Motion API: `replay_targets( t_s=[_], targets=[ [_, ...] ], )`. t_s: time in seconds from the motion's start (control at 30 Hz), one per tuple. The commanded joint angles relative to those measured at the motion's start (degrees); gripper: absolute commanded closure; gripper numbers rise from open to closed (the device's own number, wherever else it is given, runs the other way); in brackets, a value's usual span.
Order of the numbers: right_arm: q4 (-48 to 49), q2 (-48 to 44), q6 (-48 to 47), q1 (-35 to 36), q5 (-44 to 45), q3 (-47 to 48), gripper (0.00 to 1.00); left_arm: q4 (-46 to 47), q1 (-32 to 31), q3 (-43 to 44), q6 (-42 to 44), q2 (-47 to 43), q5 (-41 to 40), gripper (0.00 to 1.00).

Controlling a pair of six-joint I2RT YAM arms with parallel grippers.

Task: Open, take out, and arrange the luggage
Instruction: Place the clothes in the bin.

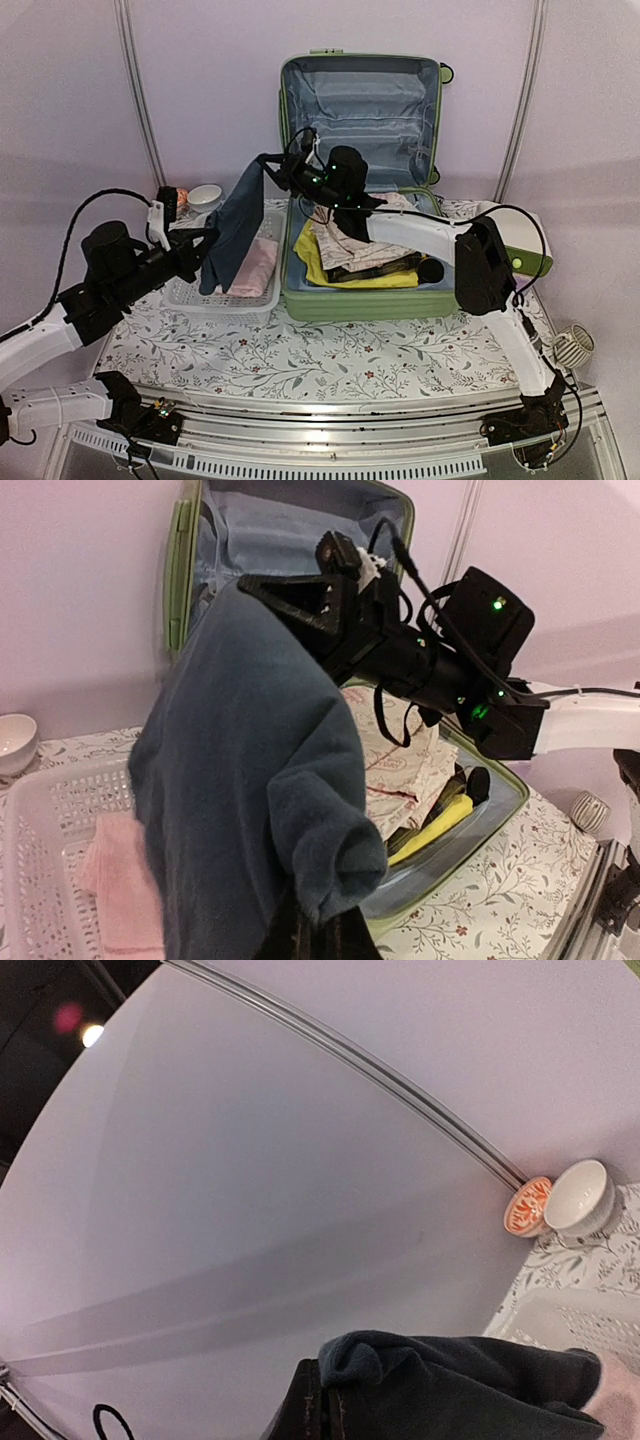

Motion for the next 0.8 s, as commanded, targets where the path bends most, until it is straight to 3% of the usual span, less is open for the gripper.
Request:
replay_targets(
  t_s=[0.0, 0.33, 0.77],
  targets=[
    [0.6, 3.4, 2.1, -1.9, -0.2, 3.3, 0.99, 4.1, 0.1, -2.3, -2.9, 1.2, 2.8, 1.00],
    [0.9, 7.4, 4.2, -4.2, -2.1, 3.5, 0.99, 15.1, -1.9, -8.7, -6.9, 5.7, 3.2, 1.00],
    [-0.8, 7.8, 4.6, -7.6, -4.0, 3.4, 0.99, 25.5, -5.1, -6.1, -8.3, 18.7, 0.8, 1.00]
  ],
)
